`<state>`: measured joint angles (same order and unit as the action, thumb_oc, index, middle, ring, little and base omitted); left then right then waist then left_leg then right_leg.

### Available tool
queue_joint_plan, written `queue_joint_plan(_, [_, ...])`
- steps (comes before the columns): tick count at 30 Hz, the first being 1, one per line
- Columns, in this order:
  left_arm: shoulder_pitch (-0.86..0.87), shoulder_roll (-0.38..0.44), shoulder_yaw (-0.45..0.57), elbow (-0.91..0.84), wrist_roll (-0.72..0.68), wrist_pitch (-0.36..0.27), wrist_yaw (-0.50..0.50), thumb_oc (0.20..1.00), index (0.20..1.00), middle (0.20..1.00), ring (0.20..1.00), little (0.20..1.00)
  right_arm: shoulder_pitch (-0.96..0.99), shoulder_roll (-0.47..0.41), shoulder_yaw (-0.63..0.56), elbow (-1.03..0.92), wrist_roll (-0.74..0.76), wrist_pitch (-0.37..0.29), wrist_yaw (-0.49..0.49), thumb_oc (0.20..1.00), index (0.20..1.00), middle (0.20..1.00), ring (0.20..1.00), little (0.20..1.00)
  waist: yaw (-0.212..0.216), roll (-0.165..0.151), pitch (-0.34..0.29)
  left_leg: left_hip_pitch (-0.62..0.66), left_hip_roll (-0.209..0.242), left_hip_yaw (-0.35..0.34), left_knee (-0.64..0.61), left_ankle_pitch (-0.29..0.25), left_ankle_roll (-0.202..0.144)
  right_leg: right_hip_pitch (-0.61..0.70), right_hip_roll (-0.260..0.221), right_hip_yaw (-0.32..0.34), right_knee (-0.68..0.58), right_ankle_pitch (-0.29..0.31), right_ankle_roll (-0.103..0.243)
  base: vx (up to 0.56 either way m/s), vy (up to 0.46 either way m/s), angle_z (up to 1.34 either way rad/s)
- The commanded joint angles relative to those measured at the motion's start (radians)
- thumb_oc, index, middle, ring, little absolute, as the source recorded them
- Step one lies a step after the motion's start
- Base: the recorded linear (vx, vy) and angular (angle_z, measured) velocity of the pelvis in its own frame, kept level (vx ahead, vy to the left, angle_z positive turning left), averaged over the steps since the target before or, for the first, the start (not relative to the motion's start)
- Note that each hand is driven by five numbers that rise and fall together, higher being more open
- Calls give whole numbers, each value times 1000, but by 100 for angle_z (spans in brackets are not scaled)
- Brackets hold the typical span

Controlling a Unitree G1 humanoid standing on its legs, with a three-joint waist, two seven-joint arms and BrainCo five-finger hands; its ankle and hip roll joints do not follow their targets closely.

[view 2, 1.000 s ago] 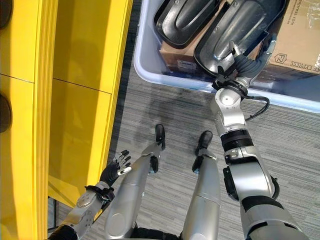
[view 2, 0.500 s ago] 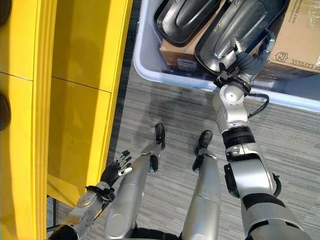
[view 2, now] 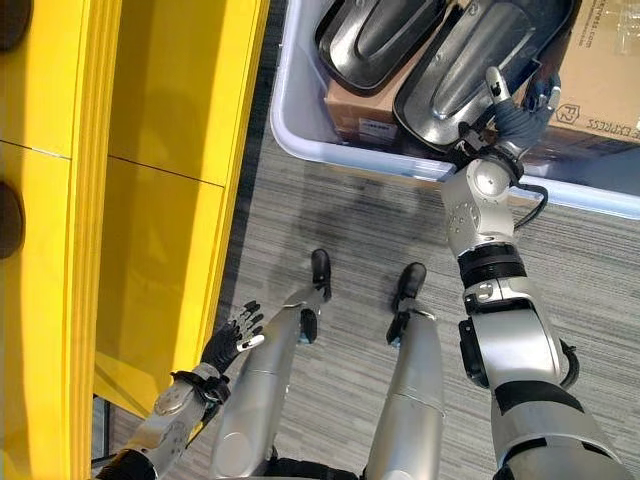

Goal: Move parts from the plastic box to the shelf.

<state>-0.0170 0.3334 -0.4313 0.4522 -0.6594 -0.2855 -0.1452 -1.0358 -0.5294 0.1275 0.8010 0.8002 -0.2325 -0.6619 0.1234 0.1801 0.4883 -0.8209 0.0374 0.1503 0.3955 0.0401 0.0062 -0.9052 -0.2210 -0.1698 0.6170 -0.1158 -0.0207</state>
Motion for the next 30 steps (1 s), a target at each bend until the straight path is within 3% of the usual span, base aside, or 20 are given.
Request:
queue_joint_plan(1, [23, 51, -30, -38, -36, -11, 0, 1000, 1000, 1000, 1000, 1000, 44, 10, 50, 53, 65, 139, 30, 1000, 1000, 1000, 1000, 1000, 32, 29, 32, -25, -27, -20, 14, -107, 8, 57, 38, 11, 61, -116, 13, 0, 0, 0])
queue_joint_plan(2, [21, 52, -21, -48, -36, -1, 1, 1000, 1000, 1000, 1000, 1000, 40, 0, 61, 66, 50, 195, 52, 1000, 1000, 1000, 1000, 1000, 33, 25, 32, -30, -27, -20, 15, -107, 9, 55, 41, 10, 58, -114, 13, 27, 34, 2])
queue_joint_plan(4, [18, 57, -18, -59, -44, 7, 2, 1000, 1000, 1000, 1000, 1000, 28, -8, 97, 89, -38, 233, 37, 1000, 1000, 1000, 1000, 1000, 38, 21, 32, -37, -26, -22, 21, -109, 9, 51, 42, 7, 56, -111, 12, 19, 47, 3])
queue_joint_plan(5, [16, 59, -12, -59, -45, 14, -6, 1000, 1000, 1000, 1000, 1000, 11, -21, 125, 105, -36, 298, 33, 1000, 1000, 1000, 1000, 1000, 41, 17, 32, -40, -24, -22, 22, -107, 8, 51, 43, 3, 52, -108, 13, 17, 47, 0])
queue_joint_plan(11, [15, 74, 4, -79, -69, 35, -11, 1000, 1000, 1000, 1000, 1000, -41, -88, 229, 169, -215, 477, 21, 1000, 1000, 1000, 1000, 1000, 51, -1, 32, -59, -17, -32, 31, -108, 10, 46, 46, -11, 39, -94, 18, 18, 70, 0])
queue_joint_plan(13, [10, 81, 6, -89, -76, 40, 2, 1000, 1000, 1000, 1000, 1000, -60, -107, 263, 183, -251, 482, -10, 1000, 1000, 1000, 1000, 1000, 53, -10, 32, -66, -14, -35, 31, -108, 13, 45, 49, -17, 33, -89, 20, 7, 47, 6])
queue_joint_plan(16, [10, 99, 8, -109, -97, 44, 11, 1000, 1000, 1000, 1000, 1000, -110, -135, 296, 214, -269, 537, -2, 1000, 1000, 1000, 1000, 1000, 61, -17, 32, -76, -13, -39, 33, -109, 19, 47, 48, -29, 25, -84, 22, 0, 46, 5])
queue_joint_plan(23, [12, 119, 9, -146, -108, 60, 22, 1000, 1000, 1000, 1000, 1000, -164, -154, 332, 276, -234, 598, 19, 1000, 1000, 1000, 1000, 1000, 79, -24, 32, -89, -11, -49, 34, -110, 21, 53, 40, -47, 11, -77, 27, -6, 15, 3])
queue_joint_plan(30, [16, 121, 26, -159, -105, 67, 26, 1000, 1000, 1000, 1000, 1000, -148, -137, 314, 295, -23, 572, 39, 1000, 1000, 1000, 1000, 1000, 88, -29, 32, -100, -10, -51, 35, -109, 24, 49, 41, -48, 9, -77, 27, 0, 0, 0])
